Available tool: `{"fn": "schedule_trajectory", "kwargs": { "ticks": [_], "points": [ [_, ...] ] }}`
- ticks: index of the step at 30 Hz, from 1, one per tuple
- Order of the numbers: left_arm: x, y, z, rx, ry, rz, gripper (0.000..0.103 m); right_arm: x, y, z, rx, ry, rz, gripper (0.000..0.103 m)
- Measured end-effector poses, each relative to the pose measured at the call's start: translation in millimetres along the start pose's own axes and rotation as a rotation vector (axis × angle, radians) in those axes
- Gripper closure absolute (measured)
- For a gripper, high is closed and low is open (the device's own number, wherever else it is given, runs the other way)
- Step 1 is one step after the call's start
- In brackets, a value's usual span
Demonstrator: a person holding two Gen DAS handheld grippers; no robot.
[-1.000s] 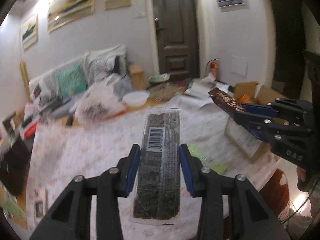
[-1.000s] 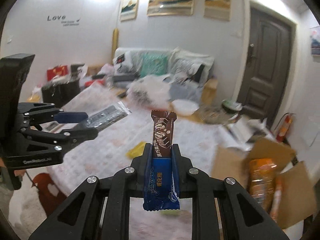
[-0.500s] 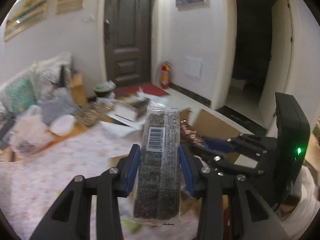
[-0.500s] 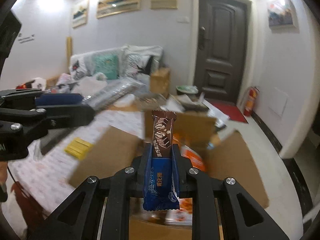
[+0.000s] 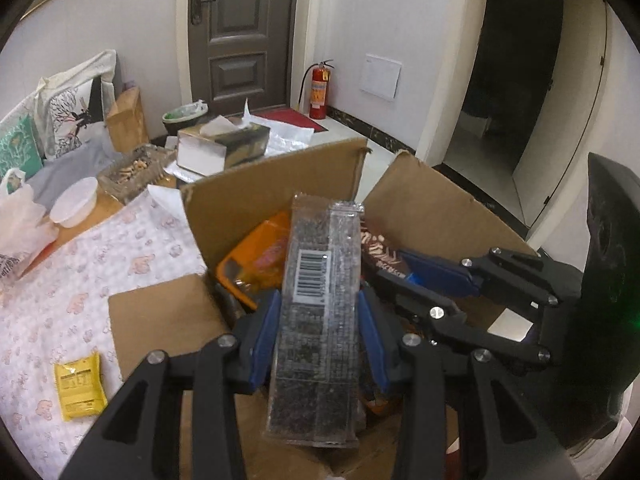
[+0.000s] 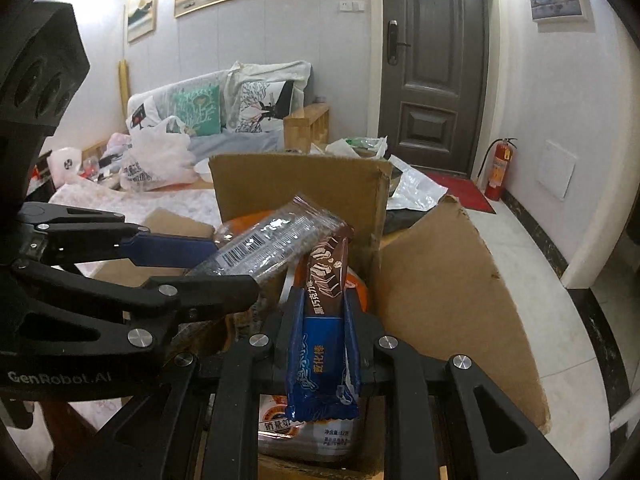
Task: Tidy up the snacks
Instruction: 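Open both grippers to release the snacks in the box, then grasp the green stick snack with the right gripper while the left gripper grasps the yellow pack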
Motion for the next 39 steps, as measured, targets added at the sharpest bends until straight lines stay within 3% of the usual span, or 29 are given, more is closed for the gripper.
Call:
{"fn": "schedule_trajectory", "kwargs": {
  "ticks": [8,16,25,30,39],
  "points": [
    [2.5,-3.6,0.0,0.014,0.012,-0.015,0.064,-1.0,2.8,-2.7,0.004,0.008,-0.007,0.089],
    [8.3,12.0,3.6,-0.017,0.015,-0.023,0.063,1.0,10.1,1.8,-0.012,0.003,-0.022,0.081],
    [26.6,45.8,-5.3,-0.067,0.035,-0.014,0.046,12.2,20.0,4.2,-0.009,0.012,0.019,0.080],
    [56.5,82.7,-22.5,-0.114,0.054,0.048,0.043,39.8,35.0,11.9,-0.031,0.022,0.096,0.078],
    [140.4,148.1,-86.1,-0.152,0.138,0.196,0.039,141.6,48.0,10.9,-0.032,0.110,0.280,0.077]
  ]
}}
Point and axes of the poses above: each gripper's, at about its wrist camera, not at the fingertips, and y roughly against the way its jaws point, x to its left, z to its top, the point moved 1 cm from there along -y, roughly the way its jaws point, and after that the axes turned 3 degrees about -y, right-handed, at the moved point
